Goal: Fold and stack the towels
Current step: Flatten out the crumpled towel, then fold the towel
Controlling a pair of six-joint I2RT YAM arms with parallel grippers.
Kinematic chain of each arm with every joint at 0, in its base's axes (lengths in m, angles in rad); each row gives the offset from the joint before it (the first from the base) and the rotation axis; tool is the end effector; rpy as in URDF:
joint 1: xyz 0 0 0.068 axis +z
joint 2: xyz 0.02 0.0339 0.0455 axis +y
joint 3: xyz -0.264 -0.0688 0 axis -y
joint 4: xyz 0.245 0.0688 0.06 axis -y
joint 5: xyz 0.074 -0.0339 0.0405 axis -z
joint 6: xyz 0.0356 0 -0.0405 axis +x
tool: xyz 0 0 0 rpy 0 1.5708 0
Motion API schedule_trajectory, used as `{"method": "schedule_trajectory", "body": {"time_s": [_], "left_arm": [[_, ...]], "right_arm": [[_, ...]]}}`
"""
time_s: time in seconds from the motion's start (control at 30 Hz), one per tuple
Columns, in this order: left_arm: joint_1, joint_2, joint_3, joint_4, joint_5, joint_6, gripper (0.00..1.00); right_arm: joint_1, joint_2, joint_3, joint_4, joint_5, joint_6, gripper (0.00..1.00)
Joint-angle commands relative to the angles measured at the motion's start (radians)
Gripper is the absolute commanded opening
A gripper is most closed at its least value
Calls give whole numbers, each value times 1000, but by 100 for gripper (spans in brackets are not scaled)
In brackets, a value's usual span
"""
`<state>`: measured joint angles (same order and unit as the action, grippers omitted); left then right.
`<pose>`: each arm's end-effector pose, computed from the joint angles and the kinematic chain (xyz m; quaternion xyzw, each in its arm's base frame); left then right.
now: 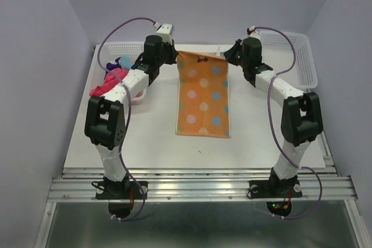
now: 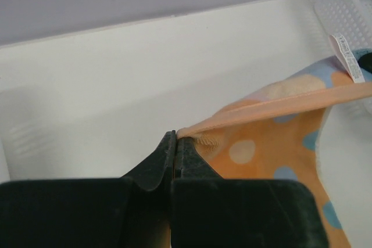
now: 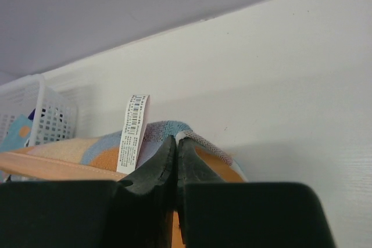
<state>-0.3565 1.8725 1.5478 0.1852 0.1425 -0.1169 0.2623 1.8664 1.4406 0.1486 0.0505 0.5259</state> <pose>0.4274 -0.1646 0.3291 0.1363 0.7418 -0.2057 0.6236 0.4353 0.1150 0.2895 0.1199 0.7888 0.2127 0.5640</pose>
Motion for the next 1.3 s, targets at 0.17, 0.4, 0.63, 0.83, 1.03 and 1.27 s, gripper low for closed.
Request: {"method": "schedule_trajectory", "body": {"time_s": [0.17,0.4,0.63,0.83,1.03,1.27], "left_arm": [[-27,-251,-285,85,-17,-6,0],[-85,-416,-532,92,-84,-61,0],[-167,-503,-741,106,-116,-151,0],[-206,-584,-859,85,-168,-225,0],[-217,-615,-841,62,-211,-216,0],[-219,-616,-764,7,-258,-168,0]], "right_arm": [[-15,-229,-225,-80,-90,95,1],[-14,-429,-459,-104,-178,152,1],[17,-588,-701,-146,-224,178,1],[49,-635,-825,-176,-238,187,1],[72,-656,-826,-193,-229,183,1],[74,-688,-801,-236,-184,169,1]]}}
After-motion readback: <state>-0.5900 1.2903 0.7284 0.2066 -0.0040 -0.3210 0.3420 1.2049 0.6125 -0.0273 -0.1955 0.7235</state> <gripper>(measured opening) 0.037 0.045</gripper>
